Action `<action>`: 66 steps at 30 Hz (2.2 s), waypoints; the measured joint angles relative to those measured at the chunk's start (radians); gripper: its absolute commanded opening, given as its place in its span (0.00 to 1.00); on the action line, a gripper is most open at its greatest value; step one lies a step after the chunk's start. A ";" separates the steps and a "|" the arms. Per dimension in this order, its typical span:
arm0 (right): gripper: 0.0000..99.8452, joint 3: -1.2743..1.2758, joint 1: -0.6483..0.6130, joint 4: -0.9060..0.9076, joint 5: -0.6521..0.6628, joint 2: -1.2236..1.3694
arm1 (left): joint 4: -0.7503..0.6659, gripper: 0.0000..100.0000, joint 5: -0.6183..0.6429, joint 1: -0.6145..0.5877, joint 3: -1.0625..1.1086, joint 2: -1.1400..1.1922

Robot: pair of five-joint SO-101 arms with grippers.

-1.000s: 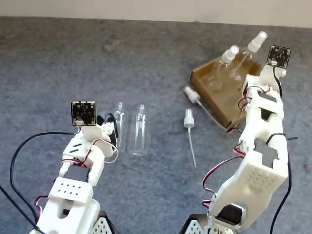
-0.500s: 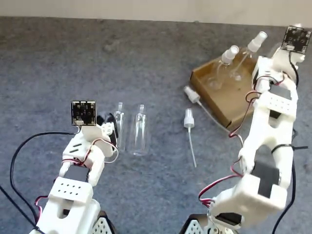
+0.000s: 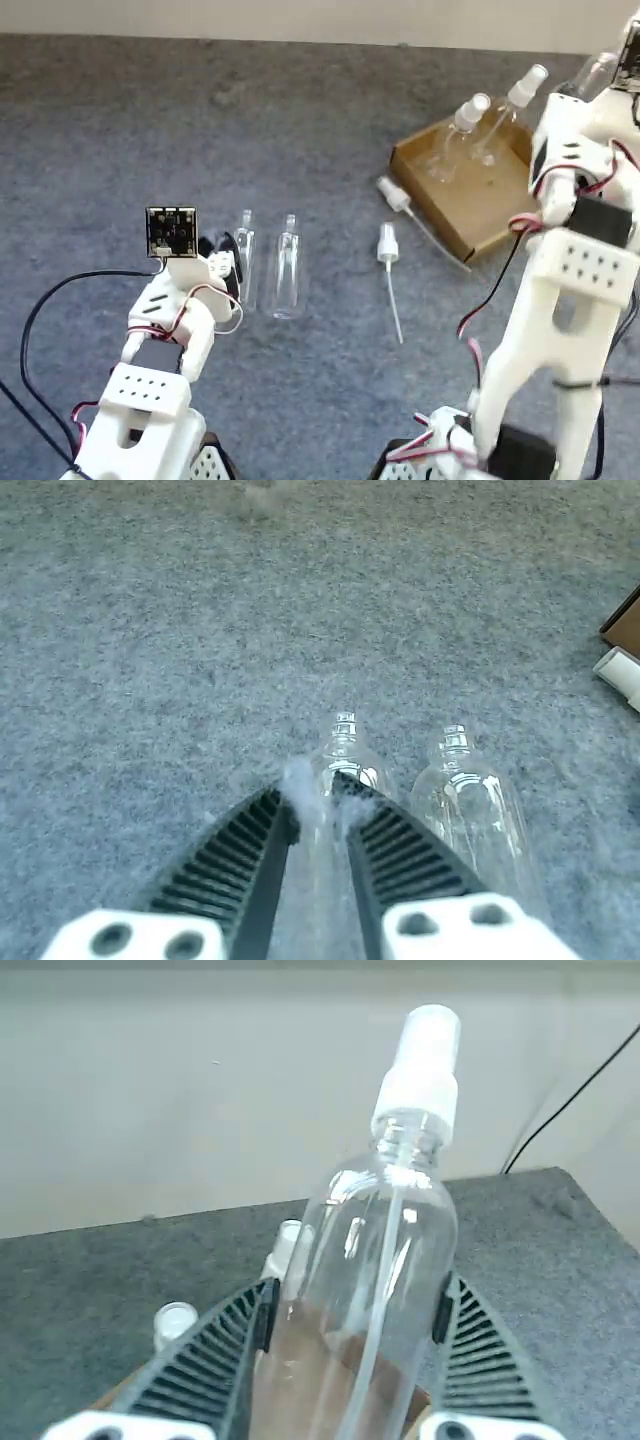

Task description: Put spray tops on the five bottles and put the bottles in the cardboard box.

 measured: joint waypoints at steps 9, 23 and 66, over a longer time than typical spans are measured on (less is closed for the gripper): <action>0.15 0.000 -0.173 0.321 0.000 -0.292 | 0.000 0.00 0.000 0.000 0.000 0.000; 0.15 0.456 -0.511 0.422 0.104 -0.718 | 0.000 0.00 0.000 -0.002 0.000 0.000; 0.15 1.324 -0.914 0.080 0.250 -1.376 | -0.002 0.01 0.000 0.118 0.012 0.000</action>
